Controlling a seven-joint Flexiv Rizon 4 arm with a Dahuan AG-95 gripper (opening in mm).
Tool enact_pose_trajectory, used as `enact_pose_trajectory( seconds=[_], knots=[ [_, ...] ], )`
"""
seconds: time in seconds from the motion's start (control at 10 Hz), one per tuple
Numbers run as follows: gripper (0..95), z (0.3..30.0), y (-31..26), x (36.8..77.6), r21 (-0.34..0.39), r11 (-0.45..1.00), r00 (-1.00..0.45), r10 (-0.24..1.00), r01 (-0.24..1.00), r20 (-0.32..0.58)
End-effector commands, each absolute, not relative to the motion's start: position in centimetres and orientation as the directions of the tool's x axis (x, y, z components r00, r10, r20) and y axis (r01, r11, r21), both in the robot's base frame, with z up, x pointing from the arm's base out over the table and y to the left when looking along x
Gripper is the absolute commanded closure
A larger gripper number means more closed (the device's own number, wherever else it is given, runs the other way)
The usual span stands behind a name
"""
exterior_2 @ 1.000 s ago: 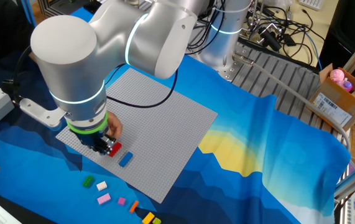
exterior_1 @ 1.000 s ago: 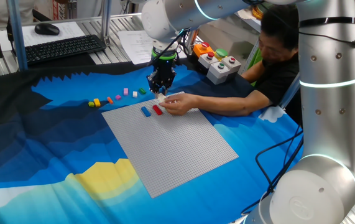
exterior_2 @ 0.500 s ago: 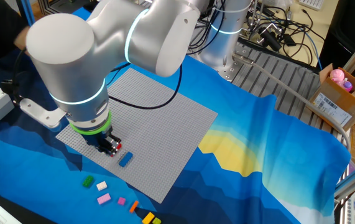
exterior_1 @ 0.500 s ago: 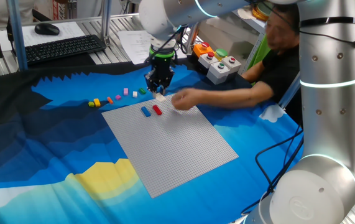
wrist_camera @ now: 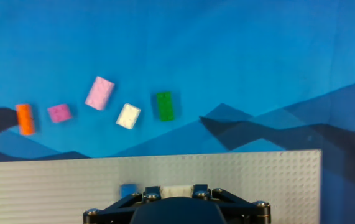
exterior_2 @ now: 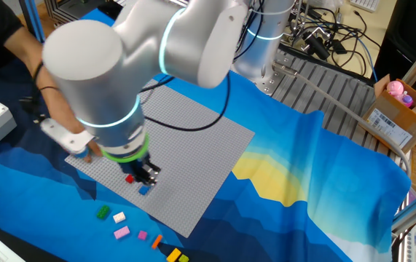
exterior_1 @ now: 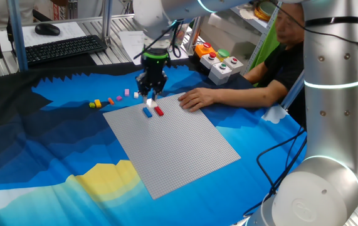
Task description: Stack small Lego blocks one on top of the other
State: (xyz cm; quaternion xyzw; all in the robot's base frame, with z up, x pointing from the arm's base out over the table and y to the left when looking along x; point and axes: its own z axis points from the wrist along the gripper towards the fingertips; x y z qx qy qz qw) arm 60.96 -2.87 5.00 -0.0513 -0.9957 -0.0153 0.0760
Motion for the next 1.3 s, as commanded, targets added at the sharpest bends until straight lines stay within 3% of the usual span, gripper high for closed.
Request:
enact_pose_trajectory(
  seconds=[0.1, 1.3],
  knots=[
    [95.0, 4.4, -0.8, 60.5, 0.027, 0.989, -0.977, 0.140, 0.146, 0.160],
    [95.0, 0.7, 3.2, 59.2, 0.027, 0.992, -0.983, 0.121, 0.126, 0.136]
  ],
)
